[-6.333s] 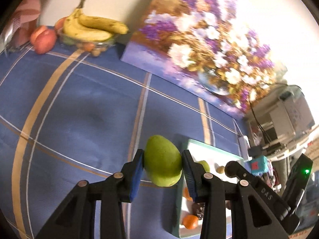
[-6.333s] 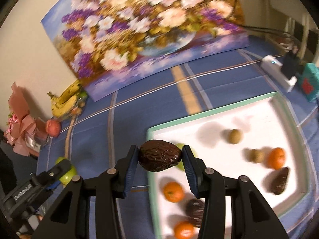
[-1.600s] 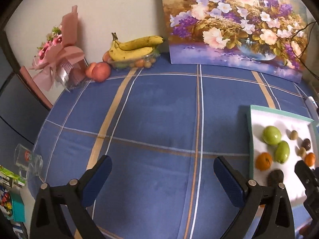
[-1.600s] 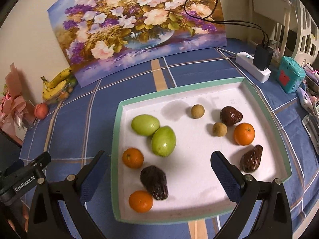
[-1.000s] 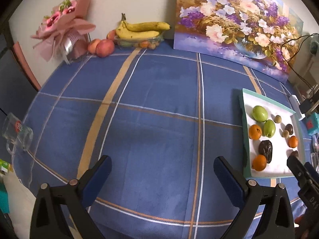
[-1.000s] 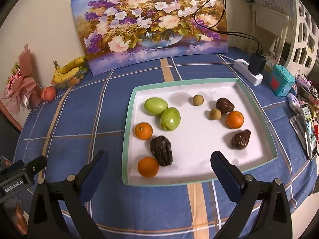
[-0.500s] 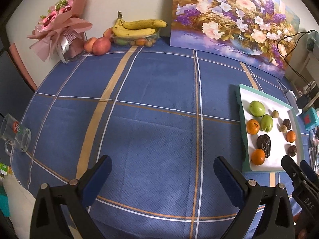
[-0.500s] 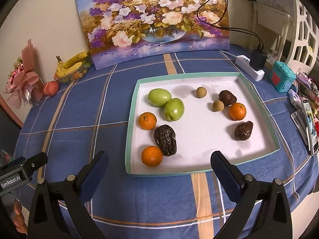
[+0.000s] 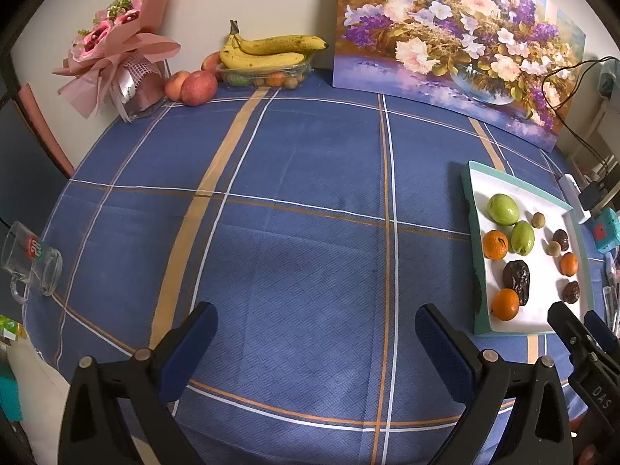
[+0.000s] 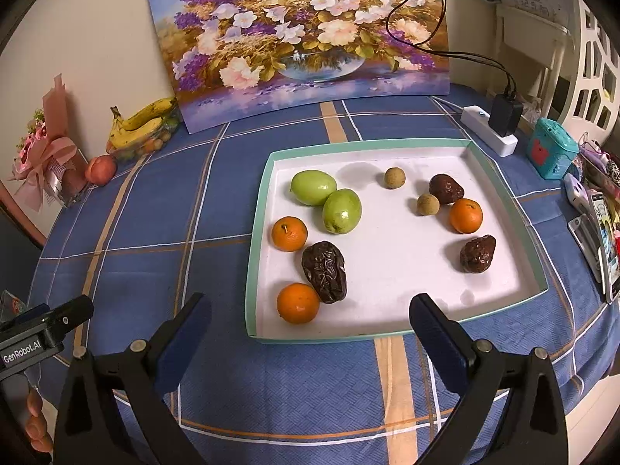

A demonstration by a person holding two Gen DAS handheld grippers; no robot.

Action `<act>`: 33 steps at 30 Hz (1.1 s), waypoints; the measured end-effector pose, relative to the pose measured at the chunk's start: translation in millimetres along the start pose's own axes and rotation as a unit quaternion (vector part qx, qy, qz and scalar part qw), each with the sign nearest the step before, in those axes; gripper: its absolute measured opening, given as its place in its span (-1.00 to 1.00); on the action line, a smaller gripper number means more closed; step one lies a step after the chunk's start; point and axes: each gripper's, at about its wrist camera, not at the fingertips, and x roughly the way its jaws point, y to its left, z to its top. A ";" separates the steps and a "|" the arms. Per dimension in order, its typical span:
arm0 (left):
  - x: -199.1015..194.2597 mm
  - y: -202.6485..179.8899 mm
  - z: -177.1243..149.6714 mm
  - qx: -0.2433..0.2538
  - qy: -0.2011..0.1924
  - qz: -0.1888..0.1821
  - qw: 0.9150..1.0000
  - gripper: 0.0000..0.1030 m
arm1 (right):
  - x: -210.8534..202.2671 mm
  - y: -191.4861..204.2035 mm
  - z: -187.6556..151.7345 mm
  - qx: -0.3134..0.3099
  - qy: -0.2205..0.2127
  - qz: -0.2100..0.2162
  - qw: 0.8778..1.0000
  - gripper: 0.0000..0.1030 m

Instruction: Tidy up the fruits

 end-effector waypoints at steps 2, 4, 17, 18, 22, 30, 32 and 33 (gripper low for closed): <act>0.8 0.3 0.1 0.000 0.002 -0.001 1.000 1.00 | 0.5 0.9 0.2 -0.001 0.001 -0.001 1.000 0.97; 1.5 1.1 0.2 0.001 0.003 -0.002 1.000 1.00 | 0.9 1.7 0.2 -0.002 0.002 -0.001 1.000 0.97; 2.7 0.5 -0.4 -0.001 0.006 -0.001 1.000 1.00 | 3.0 2.6 -0.4 -0.009 0.007 -0.001 1.000 0.97; 3.0 0.5 -0.8 -0.001 0.006 -0.001 1.000 1.00 | 3.2 2.9 -0.5 -0.009 0.008 -0.001 1.000 0.97; 4.0 0.3 -2.0 0.000 0.006 -0.001 1.000 1.00 | 4.0 2.8 -0.9 -0.011 0.009 -0.001 1.000 0.97; 4.3 0.6 -1.2 0.001 0.007 -0.001 1.000 1.00 | 4.4 2.8 -0.8 -0.012 0.008 0.000 1.000 0.97; 4.3 0.6 -1.3 0.001 0.007 -0.001 1.000 1.00 | 4.4 3.0 -0.8 -0.012 0.008 -0.001 1.000 0.97; 4.2 0.7 -2.1 0.001 0.007 -0.001 1.000 1.00 | 4.5 3.1 -0.9 -0.011 0.008 -0.001 1.000 0.97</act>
